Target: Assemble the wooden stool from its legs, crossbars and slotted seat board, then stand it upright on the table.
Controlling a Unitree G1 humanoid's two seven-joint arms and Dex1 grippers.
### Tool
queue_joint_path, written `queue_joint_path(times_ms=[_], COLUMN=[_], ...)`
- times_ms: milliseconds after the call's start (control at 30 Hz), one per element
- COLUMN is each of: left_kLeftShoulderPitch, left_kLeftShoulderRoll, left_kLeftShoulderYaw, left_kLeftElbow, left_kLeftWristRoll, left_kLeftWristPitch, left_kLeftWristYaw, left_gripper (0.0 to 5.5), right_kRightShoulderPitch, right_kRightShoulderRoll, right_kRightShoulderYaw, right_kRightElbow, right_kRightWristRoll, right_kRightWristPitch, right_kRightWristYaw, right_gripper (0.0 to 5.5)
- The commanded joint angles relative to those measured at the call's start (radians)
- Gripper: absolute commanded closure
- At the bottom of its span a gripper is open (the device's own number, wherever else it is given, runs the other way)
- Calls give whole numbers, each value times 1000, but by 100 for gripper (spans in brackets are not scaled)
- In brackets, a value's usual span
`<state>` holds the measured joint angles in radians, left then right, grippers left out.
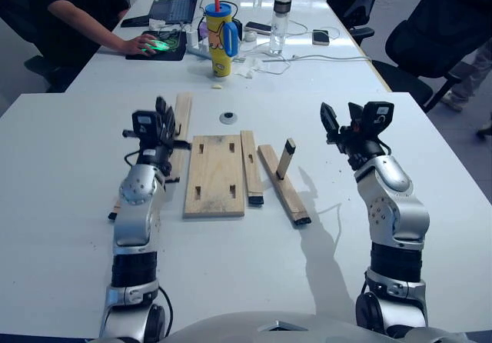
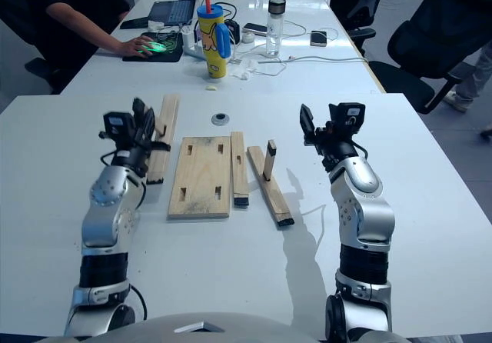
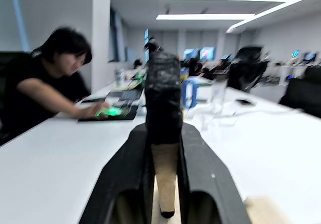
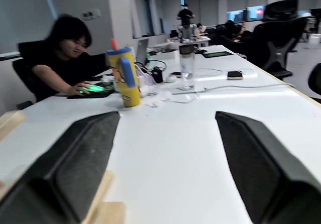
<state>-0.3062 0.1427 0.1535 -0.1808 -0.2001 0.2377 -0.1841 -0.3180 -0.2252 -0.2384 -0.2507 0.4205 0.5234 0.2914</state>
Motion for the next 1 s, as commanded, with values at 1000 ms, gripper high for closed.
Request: queue_joint_path(times_ms=[1000], left_kLeftShoulderPitch=[-332], left_kLeftShoulderRoll=[244], left_kLeftShoulderYaw=[168], left_kLeftElbow=[92], left_kLeftWristRoll=[-1193], left_kLeftWristPitch=[775], left_kLeftWristYaw=[-360], left_gripper=[509], right_kRightShoulderPitch=[-178], right_kRightShoulderRoll=[-119], right_kRightShoulderYaw=[-113], right_kRightElbow=[24], right_kRightWristRoll=[1167], right_kRightWristPitch=[444], right_kRightWristYaw=[61], right_gripper=[142])
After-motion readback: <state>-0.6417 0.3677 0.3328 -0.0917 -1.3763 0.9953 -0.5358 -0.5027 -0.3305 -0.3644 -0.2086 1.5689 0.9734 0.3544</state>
